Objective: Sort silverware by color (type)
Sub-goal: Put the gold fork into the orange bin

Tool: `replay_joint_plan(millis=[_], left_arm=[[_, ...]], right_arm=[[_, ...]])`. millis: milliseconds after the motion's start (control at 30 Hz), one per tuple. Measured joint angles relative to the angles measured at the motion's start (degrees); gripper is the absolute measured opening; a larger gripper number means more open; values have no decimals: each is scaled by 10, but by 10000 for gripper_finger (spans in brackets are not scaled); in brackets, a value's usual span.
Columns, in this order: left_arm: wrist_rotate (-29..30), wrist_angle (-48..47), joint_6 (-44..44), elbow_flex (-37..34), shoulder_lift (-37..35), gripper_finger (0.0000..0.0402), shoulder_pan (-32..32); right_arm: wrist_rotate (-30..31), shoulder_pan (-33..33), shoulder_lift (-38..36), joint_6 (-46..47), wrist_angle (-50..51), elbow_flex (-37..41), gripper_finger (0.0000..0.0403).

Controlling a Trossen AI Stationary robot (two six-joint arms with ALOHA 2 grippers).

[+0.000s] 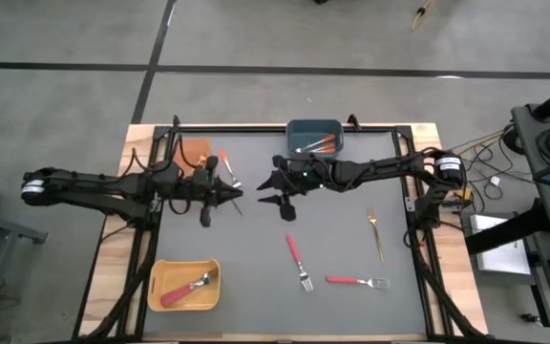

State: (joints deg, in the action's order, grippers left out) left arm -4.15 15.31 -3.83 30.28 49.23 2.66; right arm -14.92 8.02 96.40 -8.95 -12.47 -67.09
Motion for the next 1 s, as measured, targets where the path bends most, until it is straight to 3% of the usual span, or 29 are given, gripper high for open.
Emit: replay_joint_plan(millis=[167,367,533,1000], left_arm=[[6,-1,-12,0,7,0,0],[73,40,14,0,33,0,1],[73,78,18,0,53,0,1],[77,49,54,0,59,0,2]], right_arm=[[-1,-1,14,3,-14,0,150],[-1,-1,50,21,-86,0,153],[-1,-1,81,40,-163,0,155],[-1,1,79,44,-169,0,152]])
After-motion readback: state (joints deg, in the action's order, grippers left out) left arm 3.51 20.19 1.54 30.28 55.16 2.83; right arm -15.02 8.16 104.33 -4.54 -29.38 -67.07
